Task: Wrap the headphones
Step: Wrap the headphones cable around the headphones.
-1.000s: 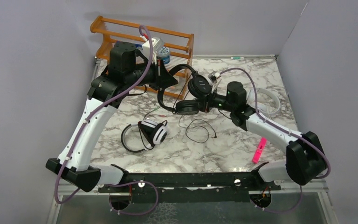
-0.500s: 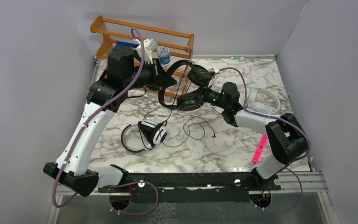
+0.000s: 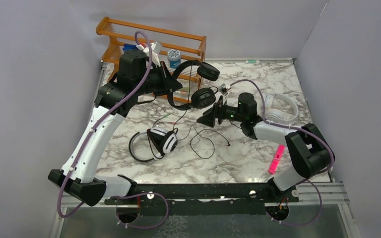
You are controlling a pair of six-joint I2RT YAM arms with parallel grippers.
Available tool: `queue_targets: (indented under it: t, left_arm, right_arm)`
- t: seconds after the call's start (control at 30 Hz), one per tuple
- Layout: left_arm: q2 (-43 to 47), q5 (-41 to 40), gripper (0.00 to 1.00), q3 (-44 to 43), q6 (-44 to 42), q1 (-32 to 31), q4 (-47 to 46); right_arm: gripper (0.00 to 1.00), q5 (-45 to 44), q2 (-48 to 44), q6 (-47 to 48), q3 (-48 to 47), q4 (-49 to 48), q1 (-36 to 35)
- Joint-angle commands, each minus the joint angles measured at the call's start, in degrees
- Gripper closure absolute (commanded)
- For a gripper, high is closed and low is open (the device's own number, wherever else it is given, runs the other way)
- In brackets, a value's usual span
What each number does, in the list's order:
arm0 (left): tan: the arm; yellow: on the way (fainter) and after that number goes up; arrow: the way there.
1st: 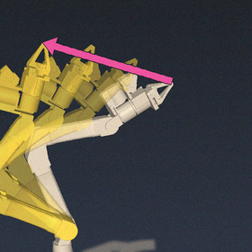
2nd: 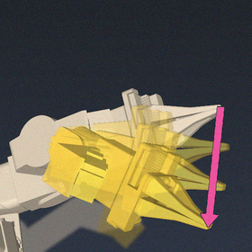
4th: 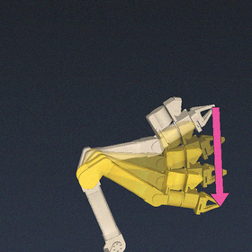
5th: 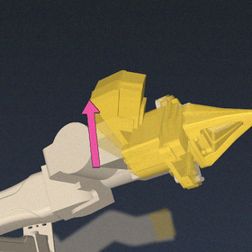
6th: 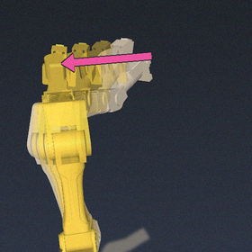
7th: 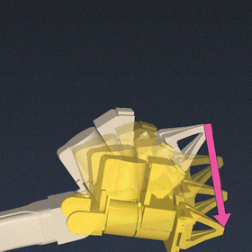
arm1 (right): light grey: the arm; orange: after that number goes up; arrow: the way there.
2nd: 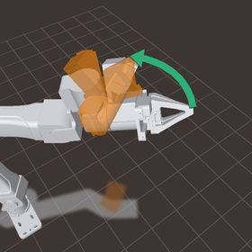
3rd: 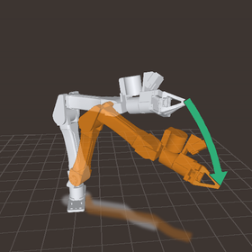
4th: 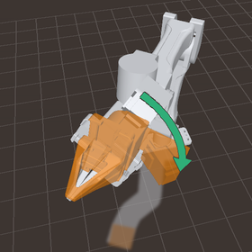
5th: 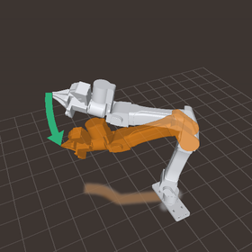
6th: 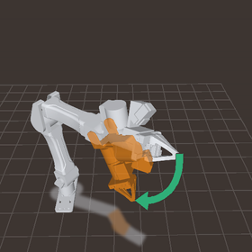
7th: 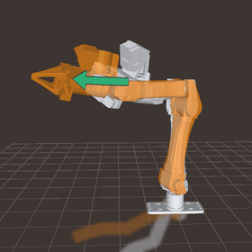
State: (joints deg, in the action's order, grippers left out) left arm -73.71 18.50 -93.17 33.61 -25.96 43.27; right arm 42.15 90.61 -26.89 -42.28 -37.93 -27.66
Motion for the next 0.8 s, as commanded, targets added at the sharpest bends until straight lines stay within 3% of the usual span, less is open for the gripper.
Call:
queue_targets:
  t: [0.0, 0.13, 0.47, 0.6, 0.77]
  left_arm:
    - [-0.56, -2.25, 1.00, -3.05, 1.02, 0.03, -0.01]
    - [-0.98, -1.89, 1.00, -3.69, 0.90, 0.03, 0.41]
    - [-1.63, -0.78, 1.00, -5.80, 0.68, 0.03, 1.34]
    - [-1.60, -0.51, 1.00, -6.04, 0.78, 0.03, 1.34]
    - [-1.78, 0.57, 1.00, -6.53, 0.77, 0.03, 1.41]
  right_arm:
    - [0.20, 7.64, -1.78, 6.80, 4.08, -0.60, 3.59]
    - [0.19, 11.51, 0.12, 10.11, 6.22, -5.00, 2.75]
    - [0.20, 6.70, 8.30, 17.66, 4.41, -15.31, -6.09]
    - [0.20, 0.78, 11.62, 17.93, 2.52, -18.51, -8.82]
    - [0.20, 1.62, 15.84, 15.65, 0.12, -23.40, -9.56]
